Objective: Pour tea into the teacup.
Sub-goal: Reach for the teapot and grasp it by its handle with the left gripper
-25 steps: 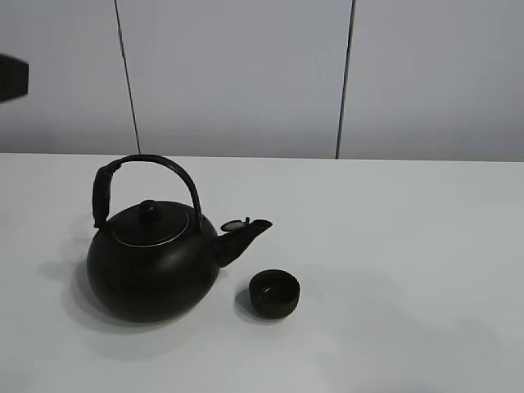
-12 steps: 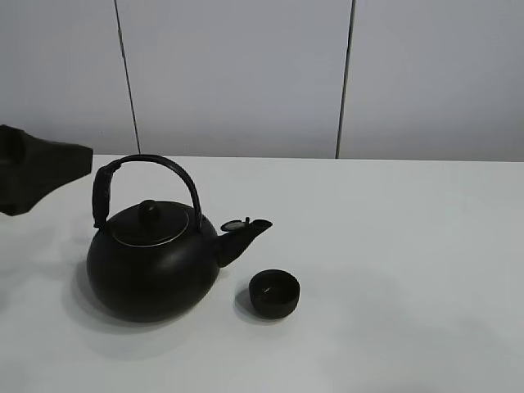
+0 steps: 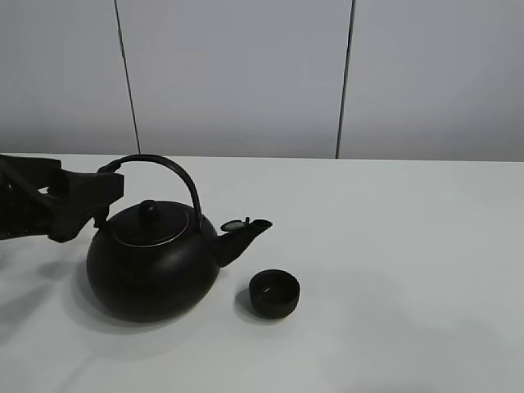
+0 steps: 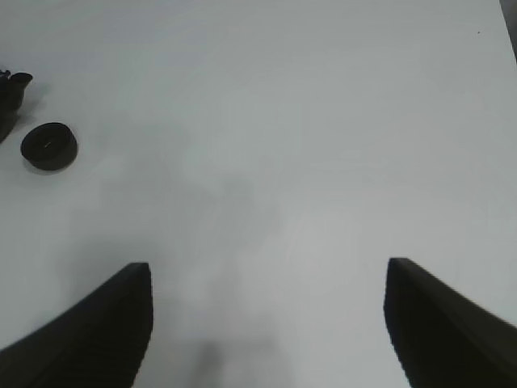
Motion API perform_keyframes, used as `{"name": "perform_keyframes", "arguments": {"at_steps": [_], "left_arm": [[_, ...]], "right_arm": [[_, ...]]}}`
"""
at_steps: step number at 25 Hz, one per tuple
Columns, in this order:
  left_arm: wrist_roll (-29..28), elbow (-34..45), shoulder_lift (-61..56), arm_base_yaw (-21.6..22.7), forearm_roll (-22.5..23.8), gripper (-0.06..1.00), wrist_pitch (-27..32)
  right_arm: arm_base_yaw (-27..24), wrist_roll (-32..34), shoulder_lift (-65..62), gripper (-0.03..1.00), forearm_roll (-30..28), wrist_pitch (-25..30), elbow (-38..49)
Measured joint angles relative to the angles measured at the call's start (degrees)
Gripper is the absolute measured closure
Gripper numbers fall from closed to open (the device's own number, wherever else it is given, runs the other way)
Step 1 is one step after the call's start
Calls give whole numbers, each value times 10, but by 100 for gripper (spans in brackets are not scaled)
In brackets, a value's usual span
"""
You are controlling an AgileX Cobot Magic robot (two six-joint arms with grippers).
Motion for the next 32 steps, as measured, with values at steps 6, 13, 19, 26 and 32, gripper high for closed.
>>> {"name": "perform_keyframes", "arguments": {"at_steps": [6,13,19,26,32], "left_arm": [[25,-7,51,0,-16,34,-7],[25,-34,64,0,-31,37,-9],[25,-43,64,0,-40,41,-10],[27,-54,65,0,-38,42,-6],[27,-55,65,0,-15,53,-3]], "right_arm": [[0,0,0,42,0,0,0],[0,0,0,42,0,0,0],[0,0,0,42,0,0,0],[0,0,0,42,0,0,0],[0,0,0,42,0,0,0]]}}
